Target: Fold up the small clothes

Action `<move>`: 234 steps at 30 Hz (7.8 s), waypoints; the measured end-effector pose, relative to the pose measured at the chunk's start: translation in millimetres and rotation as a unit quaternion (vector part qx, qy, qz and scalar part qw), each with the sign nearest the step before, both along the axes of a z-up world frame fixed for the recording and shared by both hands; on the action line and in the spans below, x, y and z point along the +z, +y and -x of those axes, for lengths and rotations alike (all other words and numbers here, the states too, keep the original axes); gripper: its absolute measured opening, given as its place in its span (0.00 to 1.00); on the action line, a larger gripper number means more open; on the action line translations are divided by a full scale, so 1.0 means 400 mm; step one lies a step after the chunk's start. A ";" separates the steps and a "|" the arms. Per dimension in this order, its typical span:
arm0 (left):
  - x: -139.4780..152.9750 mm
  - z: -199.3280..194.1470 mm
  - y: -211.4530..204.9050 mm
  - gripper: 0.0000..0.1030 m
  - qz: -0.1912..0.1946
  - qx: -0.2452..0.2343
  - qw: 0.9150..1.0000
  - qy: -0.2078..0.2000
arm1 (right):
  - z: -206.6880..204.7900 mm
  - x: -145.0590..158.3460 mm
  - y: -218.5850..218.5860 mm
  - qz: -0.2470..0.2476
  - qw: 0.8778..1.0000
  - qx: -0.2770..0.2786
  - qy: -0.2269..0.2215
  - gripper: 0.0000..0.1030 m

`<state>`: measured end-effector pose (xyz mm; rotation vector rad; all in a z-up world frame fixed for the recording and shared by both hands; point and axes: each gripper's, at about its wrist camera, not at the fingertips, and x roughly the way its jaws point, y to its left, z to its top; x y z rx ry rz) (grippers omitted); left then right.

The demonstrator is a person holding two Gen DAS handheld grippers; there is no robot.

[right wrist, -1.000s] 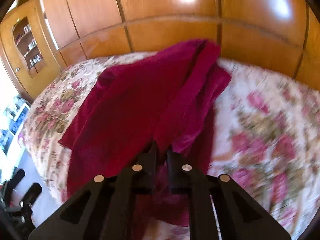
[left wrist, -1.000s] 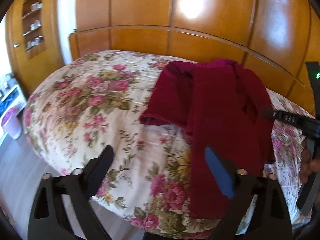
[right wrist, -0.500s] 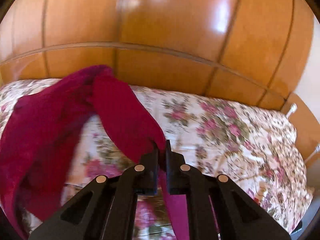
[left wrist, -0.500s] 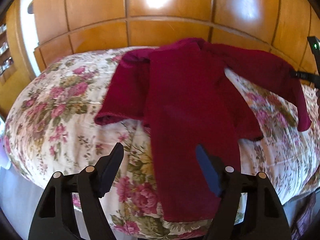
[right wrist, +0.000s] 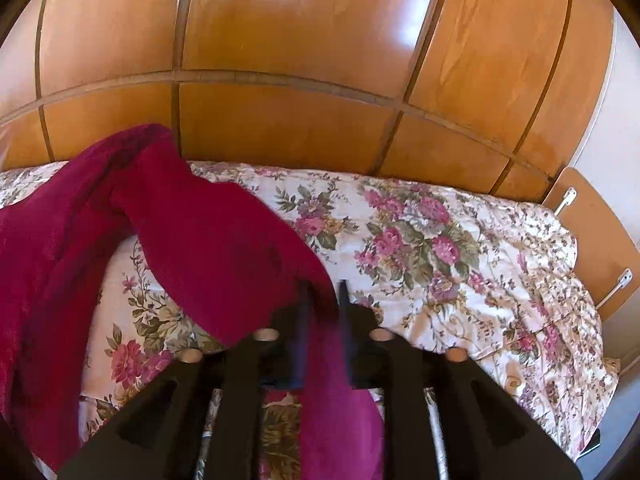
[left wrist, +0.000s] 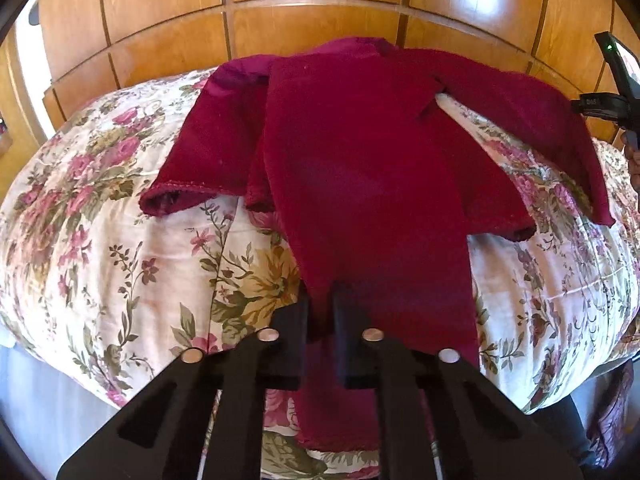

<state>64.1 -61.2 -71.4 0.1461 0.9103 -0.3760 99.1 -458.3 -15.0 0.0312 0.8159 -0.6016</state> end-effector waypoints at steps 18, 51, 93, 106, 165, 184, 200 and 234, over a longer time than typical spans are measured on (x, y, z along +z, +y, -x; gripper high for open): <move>0.327 -0.176 0.419 0.05 0.188 0.122 0.971 -0.079 | 0.028 -0.081 0.344 -0.140 0.966 0.213 0.046 0.53; -0.007 -0.348 0.260 0.05 0.129 0.091 0.985 0.071 | 0.036 -0.111 0.467 -0.134 0.950 0.277 0.055 0.07; -0.015 -0.605 0.545 0.48 -0.199 0.167 0.961 -0.097 | -0.054 -0.091 0.529 -0.174 0.937 0.296 0.062 0.67; 0.040 -0.687 0.606 0.02 -0.106 0.180 0.974 -0.085 | -0.370 -0.217 0.611 -0.194 0.922 0.320 0.100 0.48; 0.042 -0.507 1.005 0.33 0.111 0.456 0.881 0.057 | -0.407 -0.220 1.064 -0.122 0.855 0.489 0.121 0.74; -0.017 -0.212 0.821 0.47 0.104 0.401 0.907 0.073 | -0.191 -0.139 0.885 -0.125 0.888 0.434 0.079 0.77; 0.006 -0.521 1.021 0.50 0.072 0.451 0.889 0.030 | -0.351 -0.155 1.027 -0.065 0.868 0.488 0.063 0.46; 0.010 -0.599 0.923 0.28 -0.063 0.396 0.916 0.009 | -0.526 -0.244 1.180 -0.098 0.837 0.523 0.128 0.64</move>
